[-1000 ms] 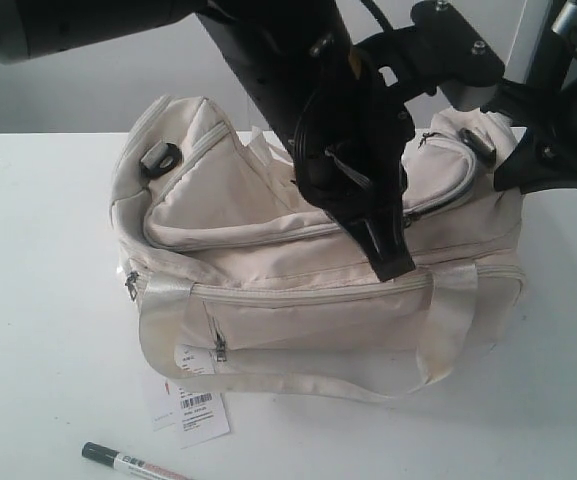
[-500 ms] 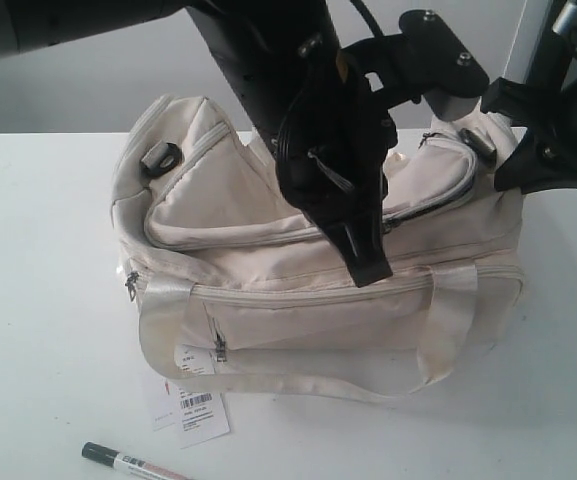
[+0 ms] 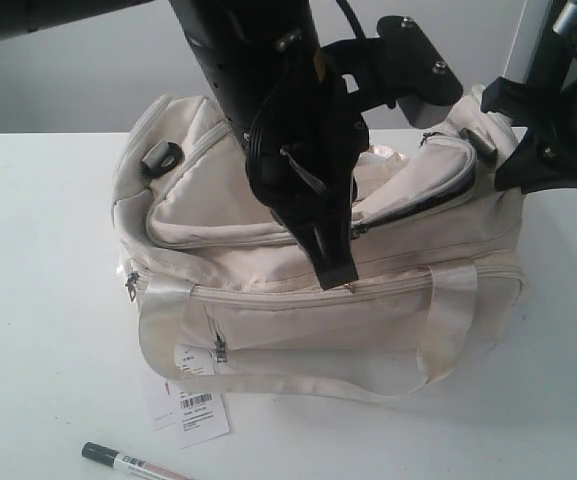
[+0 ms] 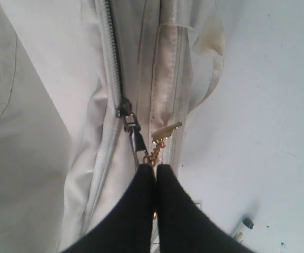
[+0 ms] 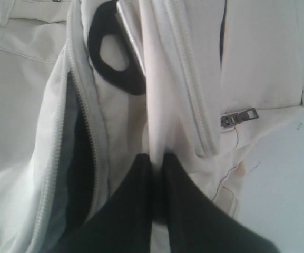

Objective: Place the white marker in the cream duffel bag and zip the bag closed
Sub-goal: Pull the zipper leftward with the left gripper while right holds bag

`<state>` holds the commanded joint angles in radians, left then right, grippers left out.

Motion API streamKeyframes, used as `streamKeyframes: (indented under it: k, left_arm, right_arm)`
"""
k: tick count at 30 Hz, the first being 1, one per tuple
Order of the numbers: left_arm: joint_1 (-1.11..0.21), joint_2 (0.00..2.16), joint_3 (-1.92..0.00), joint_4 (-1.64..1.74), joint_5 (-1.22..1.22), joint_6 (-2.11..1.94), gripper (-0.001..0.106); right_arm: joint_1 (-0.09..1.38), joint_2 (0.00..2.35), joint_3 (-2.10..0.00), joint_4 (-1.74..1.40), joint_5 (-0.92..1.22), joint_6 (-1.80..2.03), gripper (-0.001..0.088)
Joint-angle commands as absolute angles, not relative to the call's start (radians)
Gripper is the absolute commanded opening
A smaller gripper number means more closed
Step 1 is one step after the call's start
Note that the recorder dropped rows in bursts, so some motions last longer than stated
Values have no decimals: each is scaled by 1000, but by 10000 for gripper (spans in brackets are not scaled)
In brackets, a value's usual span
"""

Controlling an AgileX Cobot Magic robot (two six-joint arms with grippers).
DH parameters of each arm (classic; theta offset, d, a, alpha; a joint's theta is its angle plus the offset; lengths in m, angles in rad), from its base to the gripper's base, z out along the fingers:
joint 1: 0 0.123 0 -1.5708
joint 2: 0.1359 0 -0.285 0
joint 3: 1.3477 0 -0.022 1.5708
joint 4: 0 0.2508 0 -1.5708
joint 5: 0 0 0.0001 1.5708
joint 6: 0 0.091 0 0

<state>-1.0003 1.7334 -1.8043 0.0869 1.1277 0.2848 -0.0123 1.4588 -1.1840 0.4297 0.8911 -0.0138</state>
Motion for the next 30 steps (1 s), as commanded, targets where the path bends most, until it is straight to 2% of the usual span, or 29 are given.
streamKeyframes:
  k: [30]
  left_arm:
    - [-1000, 1733, -1804, 143, 1221, 283, 0]
  right_arm:
    - [-12, 1459, -1184, 384, 892, -14, 0]
